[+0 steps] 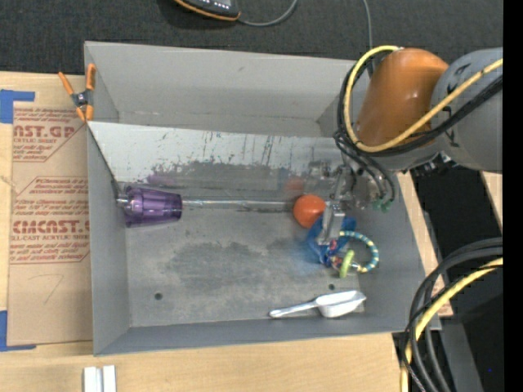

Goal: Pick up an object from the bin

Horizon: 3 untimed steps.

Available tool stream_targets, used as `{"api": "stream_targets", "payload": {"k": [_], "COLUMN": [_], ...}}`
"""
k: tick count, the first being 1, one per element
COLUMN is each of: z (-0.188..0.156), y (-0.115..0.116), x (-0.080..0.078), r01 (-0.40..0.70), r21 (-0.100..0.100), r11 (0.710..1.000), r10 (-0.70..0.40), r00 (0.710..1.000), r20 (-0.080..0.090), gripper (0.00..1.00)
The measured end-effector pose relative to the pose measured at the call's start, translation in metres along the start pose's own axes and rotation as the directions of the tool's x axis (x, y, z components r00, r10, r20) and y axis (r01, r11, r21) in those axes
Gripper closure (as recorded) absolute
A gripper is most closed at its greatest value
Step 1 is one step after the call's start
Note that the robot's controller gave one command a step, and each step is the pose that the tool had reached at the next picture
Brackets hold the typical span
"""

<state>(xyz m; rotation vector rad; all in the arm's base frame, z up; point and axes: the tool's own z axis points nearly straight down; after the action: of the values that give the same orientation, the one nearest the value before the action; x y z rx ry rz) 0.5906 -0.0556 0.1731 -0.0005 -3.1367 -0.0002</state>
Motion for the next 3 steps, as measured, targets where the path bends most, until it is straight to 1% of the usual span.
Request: {"api": "stream_targets", "payload": {"k": [1, 2, 3], "z": [-0.005, 0.094, 0.080], "y": [0.000, -0.086, -0.072], "x": [-0.001, 0.006, 0.007], "r01": [0.001, 0.171, 0.175], "r21": [0.001, 0.004, 0.003], "r11": [1.000, 0.985, 0.985], "r10": [-0.001, -0.171, -0.175], "r00": [1.000, 0.985, 0.985], "r20": [0.007, 0.018, 0.010], "gripper": [0.00, 0.00, 0.00]}}
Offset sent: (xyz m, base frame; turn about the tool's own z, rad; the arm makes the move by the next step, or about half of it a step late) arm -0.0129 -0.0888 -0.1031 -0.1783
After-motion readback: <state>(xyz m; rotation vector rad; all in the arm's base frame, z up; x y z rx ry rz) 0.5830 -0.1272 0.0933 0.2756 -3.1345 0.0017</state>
